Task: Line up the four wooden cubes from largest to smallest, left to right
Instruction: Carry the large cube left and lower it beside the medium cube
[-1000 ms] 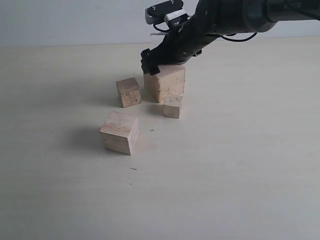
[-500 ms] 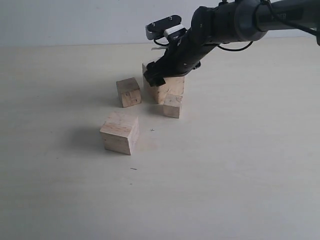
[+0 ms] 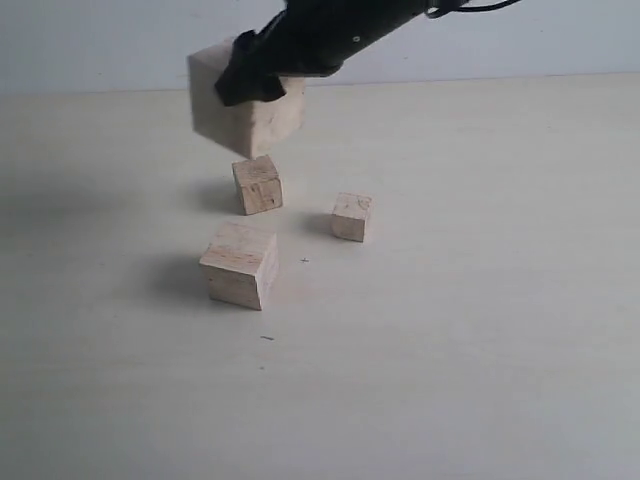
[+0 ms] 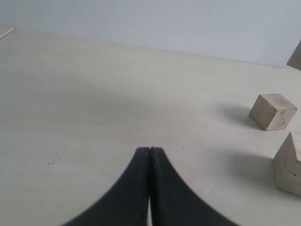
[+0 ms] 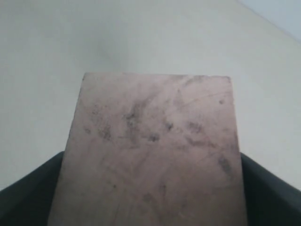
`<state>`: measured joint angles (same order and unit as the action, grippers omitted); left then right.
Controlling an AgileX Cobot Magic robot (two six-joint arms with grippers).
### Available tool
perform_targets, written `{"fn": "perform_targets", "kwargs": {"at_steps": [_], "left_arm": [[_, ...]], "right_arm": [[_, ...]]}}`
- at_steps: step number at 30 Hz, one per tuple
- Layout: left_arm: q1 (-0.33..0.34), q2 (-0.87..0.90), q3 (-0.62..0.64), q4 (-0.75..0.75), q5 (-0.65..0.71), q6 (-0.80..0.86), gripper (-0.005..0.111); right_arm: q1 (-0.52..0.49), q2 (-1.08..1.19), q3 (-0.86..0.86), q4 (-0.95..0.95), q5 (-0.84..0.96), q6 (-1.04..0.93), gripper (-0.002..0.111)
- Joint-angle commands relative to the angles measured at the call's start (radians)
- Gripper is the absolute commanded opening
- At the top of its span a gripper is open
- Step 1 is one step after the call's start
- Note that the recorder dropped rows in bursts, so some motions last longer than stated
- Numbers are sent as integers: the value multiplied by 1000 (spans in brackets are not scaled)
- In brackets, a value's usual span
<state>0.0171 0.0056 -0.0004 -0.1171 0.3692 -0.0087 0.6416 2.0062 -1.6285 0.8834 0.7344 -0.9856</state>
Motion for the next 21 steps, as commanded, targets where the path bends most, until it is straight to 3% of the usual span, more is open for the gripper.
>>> {"fn": "perform_targets", "kwargs": {"at_steps": [1, 6, 14, 21], "left_arm": [[-6, -6, 0, 2, -9, 3, 0], [-6, -6, 0, 2, -9, 3, 0], [-6, -6, 0, 2, -9, 3, 0], [-6, -6, 0, 2, -9, 3, 0]], "right_arm": [[111, 18, -7, 133, 65, -334, 0], [212, 96, -11, 135, -121, -393, 0], [220, 248, -121, 105, 65, -491, 0], [217, 281, -136, -97, 90, -488, 0]]}}
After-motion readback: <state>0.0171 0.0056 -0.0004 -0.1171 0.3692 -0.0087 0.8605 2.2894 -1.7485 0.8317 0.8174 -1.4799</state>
